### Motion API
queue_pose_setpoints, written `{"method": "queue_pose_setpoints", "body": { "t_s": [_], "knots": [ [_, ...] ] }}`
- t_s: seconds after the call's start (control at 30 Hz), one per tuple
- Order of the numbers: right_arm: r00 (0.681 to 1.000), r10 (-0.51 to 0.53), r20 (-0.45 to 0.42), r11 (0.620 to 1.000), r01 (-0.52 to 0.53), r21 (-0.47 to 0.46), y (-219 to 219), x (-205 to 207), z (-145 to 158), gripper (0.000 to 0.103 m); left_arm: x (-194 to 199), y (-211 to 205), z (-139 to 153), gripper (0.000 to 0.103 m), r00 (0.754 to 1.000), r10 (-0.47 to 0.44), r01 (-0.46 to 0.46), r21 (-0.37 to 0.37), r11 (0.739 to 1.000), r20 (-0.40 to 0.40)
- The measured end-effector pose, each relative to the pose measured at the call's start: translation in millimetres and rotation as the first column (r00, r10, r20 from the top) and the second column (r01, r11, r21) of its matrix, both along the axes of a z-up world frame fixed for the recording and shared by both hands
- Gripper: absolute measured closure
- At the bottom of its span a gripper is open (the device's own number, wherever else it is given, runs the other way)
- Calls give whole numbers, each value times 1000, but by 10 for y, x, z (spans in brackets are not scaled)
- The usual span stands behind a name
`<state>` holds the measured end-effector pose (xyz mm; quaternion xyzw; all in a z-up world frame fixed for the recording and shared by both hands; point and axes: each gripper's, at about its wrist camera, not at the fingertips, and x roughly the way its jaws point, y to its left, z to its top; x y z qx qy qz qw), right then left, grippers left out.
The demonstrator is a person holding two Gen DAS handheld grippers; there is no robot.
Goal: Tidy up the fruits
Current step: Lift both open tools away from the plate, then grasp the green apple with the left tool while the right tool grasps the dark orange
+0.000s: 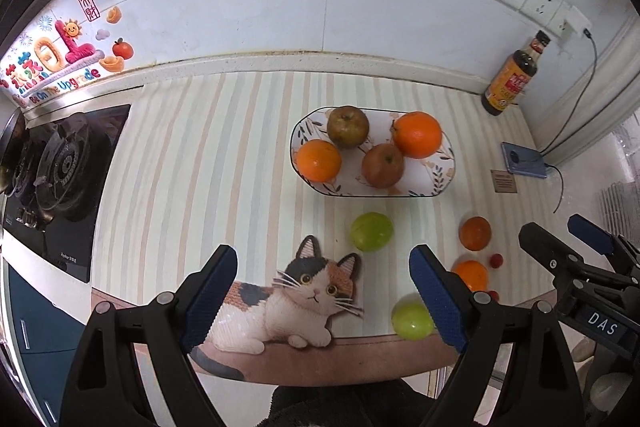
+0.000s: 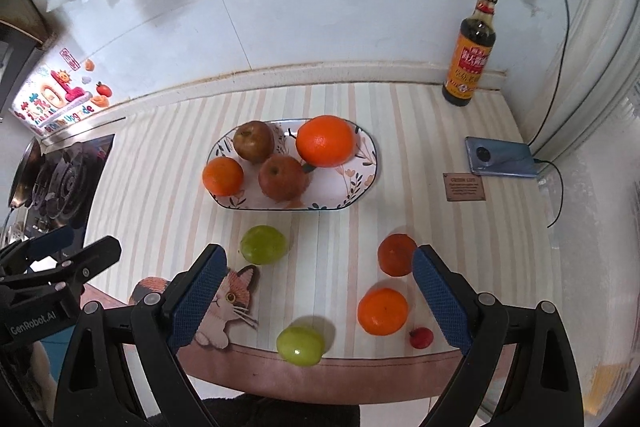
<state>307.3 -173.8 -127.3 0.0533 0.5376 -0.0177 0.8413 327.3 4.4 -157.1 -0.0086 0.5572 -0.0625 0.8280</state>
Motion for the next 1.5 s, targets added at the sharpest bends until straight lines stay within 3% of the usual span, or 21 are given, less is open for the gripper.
{"method": "queue_pose_setpoints", "body": {
  "t_s": [0.23, 0.53, 0.57, 0.6, 0.67, 0.8, 0.9, 1.2, 1.4, 1.47, 1.5],
  "knots": [
    [999, 10, 32, 1000, -11, 21, 30, -156, 162, 7, -123, -46, 104, 15, 1000, 3, -3, -5, 1000, 21],
    [999, 5, 32, 998, -6, 55, -48, -113, 143, 3, -38, -106, 57, 15, 1000, 18, -18, 2, 1000, 18],
    [1000, -3, 29, 998, 1, 68, -88, -88, 117, 3, -3, -120, 29, 14, 1000, 17, -17, 5, 1000, 13],
    [1000, -9, 24, 997, 8, 77, -130, -59, 82, 3, 45, -137, -19, 6, 1000, 20, -20, 10, 1000, 4],
    [1000, -23, 8, 996, 22, 88, -232, -1, -4, 3, 125, -166, -106, 3, 1000, 22, -22, 21, 1000, -2],
    [997, -66, -49, 992, 71, 104, -538, 149, -288, 3, 353, -256, -427, 3, 998, 35, -32, 63, 998, -58],
    [986, -99, -133, 986, 115, 119, -829, 299, -673, 3, 527, -341, -731, 3, 992, 35, -26, 74, 997, -125],
    [940, -120, -320, 972, 176, 154, -1265, 558, -1753, 5, 879, -688, -1554, 3, 949, 0, 32, 96, 995, -316],
    [926, -107, -363, 973, 173, 153, -1295, 635, -2018, 23, 1006, -861, -1937, 3, 909, -26, 54, 55, 997, -415],
    [921, -94, -377, 974, 163, 155, -1272, 651, -2096, 28, 1028, -887, -2012, 11, 905, -32, 58, 48, 997, -424],
    [919, -91, -383, 974, 162, 156, -1267, 655, -2131, 35, 1034, -899, -2063, 19, 901, -34, 61, 49, 997, -432]
  ]
}}
